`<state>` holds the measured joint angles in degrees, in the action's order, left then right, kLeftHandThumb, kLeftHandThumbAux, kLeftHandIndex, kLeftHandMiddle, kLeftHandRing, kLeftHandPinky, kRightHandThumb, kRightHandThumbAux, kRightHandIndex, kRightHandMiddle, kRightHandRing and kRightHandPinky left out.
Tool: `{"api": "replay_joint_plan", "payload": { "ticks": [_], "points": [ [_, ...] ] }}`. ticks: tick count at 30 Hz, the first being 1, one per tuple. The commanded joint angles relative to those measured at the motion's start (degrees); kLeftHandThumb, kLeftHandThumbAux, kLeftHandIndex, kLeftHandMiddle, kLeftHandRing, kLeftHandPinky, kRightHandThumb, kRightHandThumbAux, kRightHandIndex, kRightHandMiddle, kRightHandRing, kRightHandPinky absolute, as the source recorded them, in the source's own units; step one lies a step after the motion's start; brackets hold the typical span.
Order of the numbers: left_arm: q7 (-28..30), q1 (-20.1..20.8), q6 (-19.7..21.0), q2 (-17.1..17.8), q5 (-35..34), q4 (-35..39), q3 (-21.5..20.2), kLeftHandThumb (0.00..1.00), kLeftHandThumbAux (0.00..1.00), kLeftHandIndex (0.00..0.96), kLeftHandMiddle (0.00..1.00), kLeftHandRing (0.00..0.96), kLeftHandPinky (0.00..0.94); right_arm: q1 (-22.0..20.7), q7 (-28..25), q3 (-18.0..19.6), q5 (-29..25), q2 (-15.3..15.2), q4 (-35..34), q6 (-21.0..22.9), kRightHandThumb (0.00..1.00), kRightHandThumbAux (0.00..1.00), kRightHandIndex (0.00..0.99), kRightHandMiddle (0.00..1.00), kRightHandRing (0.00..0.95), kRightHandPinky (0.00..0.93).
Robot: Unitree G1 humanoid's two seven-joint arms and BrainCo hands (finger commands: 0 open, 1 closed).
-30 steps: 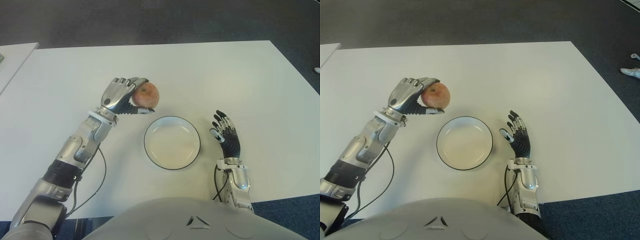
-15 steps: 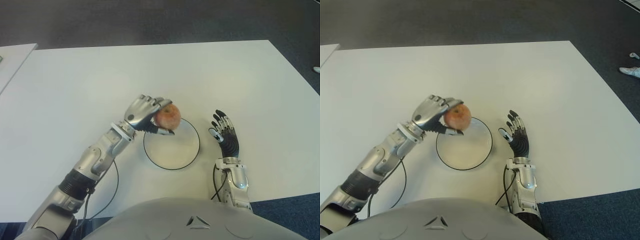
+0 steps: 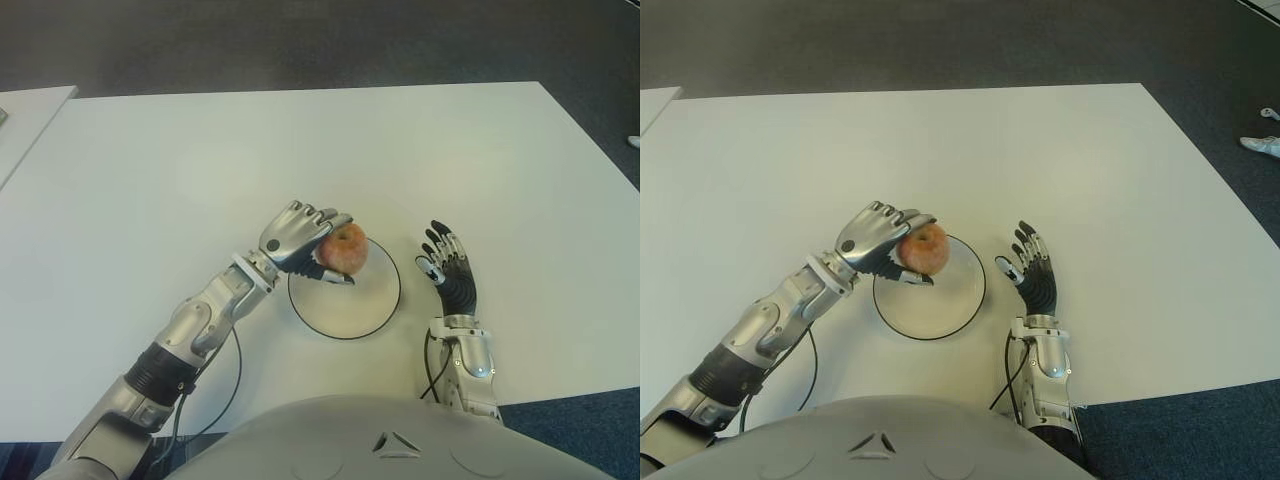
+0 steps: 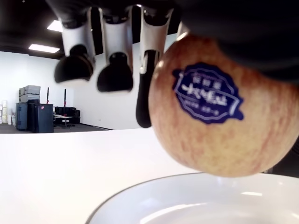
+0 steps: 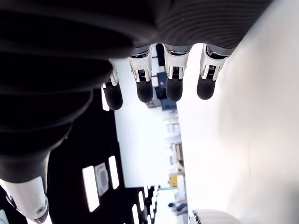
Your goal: Put the apples into the plate.
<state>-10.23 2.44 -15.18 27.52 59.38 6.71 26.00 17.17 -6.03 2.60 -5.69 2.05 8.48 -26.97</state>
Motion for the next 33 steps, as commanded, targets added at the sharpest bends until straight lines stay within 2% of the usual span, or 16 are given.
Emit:
{"api": "replay_joint_plan", "payload": {
  "ticks": [1, 15, 25, 33],
  "points": [
    [1.2, -1.7, 0.7, -0.6, 1.2, 0.3, 1.3, 0.752, 0.69, 0.445, 0.839, 0.848, 0.841, 1.3, 0.7, -0.5, 0.5, 0.6, 0.9, 1.5, 0.332, 0.656, 0.126, 0.097, 0.072, 0.101],
    [6.6, -3.0, 1.8, -0.7, -1.0, 0.0, 1.0, 0.751, 0.69, 0.445, 0.826, 0.832, 0.828, 1.4, 1.4, -0.9, 1.2, 0.8, 0.5, 1.4, 0.329, 0.668, 0.161, 0.108, 0.079, 0.113],
    [6.7, -3.2, 1.5, -1.0, -3.0, -0.9, 0.7, 0.752, 0.69, 0.445, 0.811, 0.824, 0.822, 1.3, 1.2, -1.0, 1.0, 0.8, 0.7, 1.6, 0.316, 0.67, 0.158, 0.097, 0.068, 0.092],
    [5.9, -2.5, -0.5, -0.8, -5.2, -3.4, 0.9, 0.751, 0.69, 0.446, 0.797, 0.802, 0.799, 1.2, 0.8, -1.3, 0.8, 0.7, 1.2, 1.0, 0.339, 0.67, 0.166, 0.09, 0.057, 0.081]
  ]
}}
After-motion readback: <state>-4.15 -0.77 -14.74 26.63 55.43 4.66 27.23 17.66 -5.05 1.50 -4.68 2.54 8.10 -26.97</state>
